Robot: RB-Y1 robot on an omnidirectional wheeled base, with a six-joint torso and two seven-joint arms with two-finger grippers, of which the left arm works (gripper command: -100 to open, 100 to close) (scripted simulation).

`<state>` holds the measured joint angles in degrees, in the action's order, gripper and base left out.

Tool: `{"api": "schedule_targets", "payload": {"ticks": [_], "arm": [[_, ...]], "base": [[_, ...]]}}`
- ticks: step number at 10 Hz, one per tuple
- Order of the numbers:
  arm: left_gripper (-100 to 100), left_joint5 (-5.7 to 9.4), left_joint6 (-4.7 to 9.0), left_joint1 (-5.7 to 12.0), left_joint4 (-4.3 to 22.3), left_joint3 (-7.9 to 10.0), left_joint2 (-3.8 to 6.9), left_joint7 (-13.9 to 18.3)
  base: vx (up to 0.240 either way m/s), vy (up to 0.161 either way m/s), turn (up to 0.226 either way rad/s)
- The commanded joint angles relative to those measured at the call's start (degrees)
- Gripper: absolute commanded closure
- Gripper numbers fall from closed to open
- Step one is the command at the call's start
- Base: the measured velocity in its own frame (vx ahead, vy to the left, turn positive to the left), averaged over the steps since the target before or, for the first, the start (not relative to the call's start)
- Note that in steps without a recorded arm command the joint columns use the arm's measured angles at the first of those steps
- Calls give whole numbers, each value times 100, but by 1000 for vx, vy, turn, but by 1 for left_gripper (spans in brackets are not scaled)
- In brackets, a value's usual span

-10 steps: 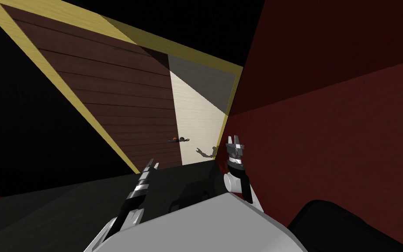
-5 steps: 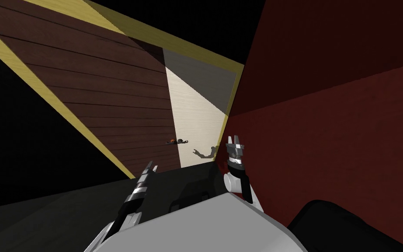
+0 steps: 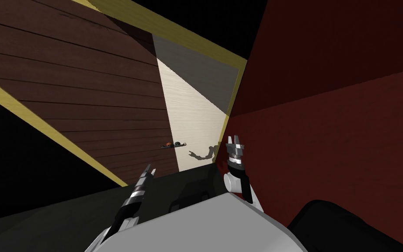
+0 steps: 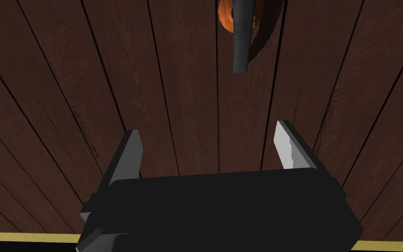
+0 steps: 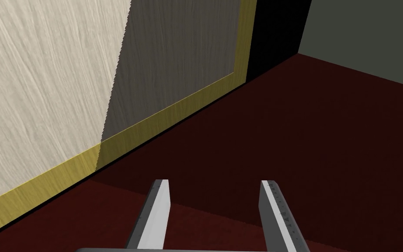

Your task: Pull the door open

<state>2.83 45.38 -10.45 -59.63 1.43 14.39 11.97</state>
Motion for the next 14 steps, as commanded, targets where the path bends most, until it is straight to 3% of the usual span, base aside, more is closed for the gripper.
{"api": "schedule_targets", "payload": {"ticks": [1, 10, 11, 13, 14], "arm": [[-100, 30, 53, 55, 245, 10, 41, 40], [-100, 135, 277, 271, 1162, 43, 173, 166], [-100, 127, 253, 244, 1079, 41, 161, 155], [-100, 256, 226, 147, 1272, 303, 300, 116], [-100, 274, 222, 137, 1297, 339, 317, 110]], "base": [[147, 10, -60], [125, 0, -40], [67, 6, -7], [30, 0, -18], [30, 3, -17]]}}
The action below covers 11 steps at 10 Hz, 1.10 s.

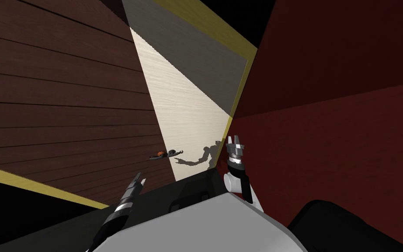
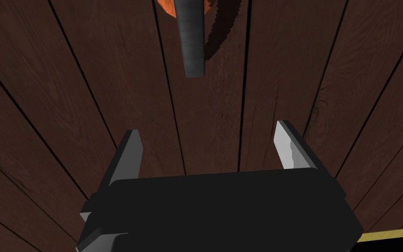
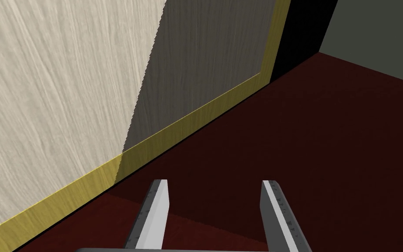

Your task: Pull the door open

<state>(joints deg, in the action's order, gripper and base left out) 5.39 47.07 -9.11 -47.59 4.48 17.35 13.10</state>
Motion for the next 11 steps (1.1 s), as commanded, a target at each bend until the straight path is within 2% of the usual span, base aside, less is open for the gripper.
{"api": "schedule_targets", "payload": {"ticks": [1, 2, 4, 5, 8, 9, 10, 11], "arm": [[-100, 72, 41, -22, 173, 145, 71, -24], [-100, 72, 41, -22, 173, 145, 71, -24], [-100, 183, 17, -33, 343, 369, 146, -77], [-100, 225, 11, 29, 419, 447, 132, -112], [-100, 188, 28, 259, 405, 350, -41, -149], [-100, 136, 43, 401, 352, 231, -167, -157], [-100, 164, 60, 375, 455, 295, -80, -140], [100, 164, 60, 375, 455, 295, -80, -140]], "base": [[43, 10, -40], [31, 8, -15], [57, 34, -62], [123, 130, -148], [174, 124, -159], [146, -48, -212], [76, -29, -48], [-8, 8, 47]]}}
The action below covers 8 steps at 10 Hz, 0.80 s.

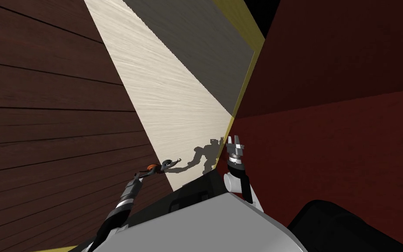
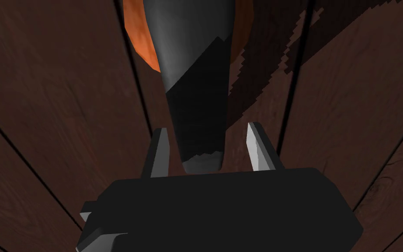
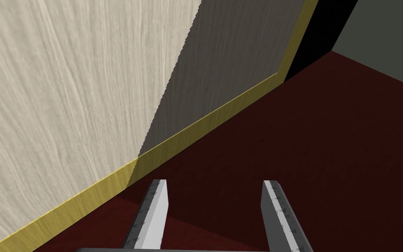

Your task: Pull the door open

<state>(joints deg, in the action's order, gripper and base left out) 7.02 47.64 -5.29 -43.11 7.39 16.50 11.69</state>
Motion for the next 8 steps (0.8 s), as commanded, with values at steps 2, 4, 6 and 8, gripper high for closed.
{"api": "schedule_targets", "payload": {"ticks": [2, 4, 6, 8], "arm": [[100, 2, 3, -8, 7, 5, 5, 1], [100, 2, 3, -8, 7, 5, 5, 1], [100, 38, 61, -166, 71, 81, 165, 76], [100, 38, 61, -166, 71, 81, 165, 76]], "base": [[-26, 7, -4], [-12, 1, -3], [-45, -5, -33], [-115, -8, -15]]}}
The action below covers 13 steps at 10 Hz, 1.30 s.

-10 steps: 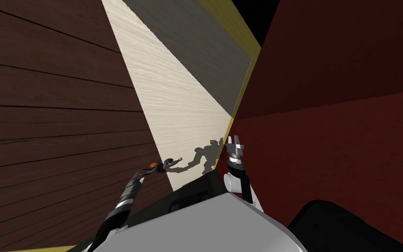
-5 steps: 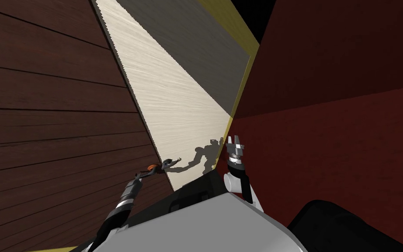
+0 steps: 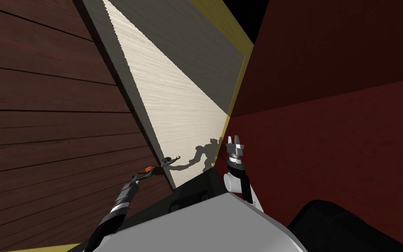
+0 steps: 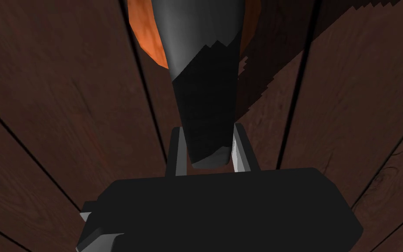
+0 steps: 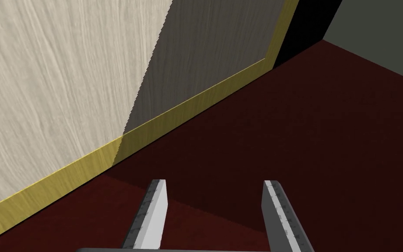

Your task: Pull the door open

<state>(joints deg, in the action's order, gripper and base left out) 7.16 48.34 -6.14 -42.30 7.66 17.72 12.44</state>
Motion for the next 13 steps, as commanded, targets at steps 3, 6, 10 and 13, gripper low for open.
{"api": "schedule_targets", "payload": {"ticks": [3, 6, 10, 13], "arm": [[100, -8, 212, -253, 33, -23, 238, 224], [100, -91, 436, -330, 36, -209, 331, 439], [100, -137, 613, -350, 106, -319, 431, 594], [100, -223, 928, -556, 129, -466, 528, 767]], "base": [[-125, -30, -110], [-177, 7, -179], [-161, 35, -134], [-182, 37, -143]]}}
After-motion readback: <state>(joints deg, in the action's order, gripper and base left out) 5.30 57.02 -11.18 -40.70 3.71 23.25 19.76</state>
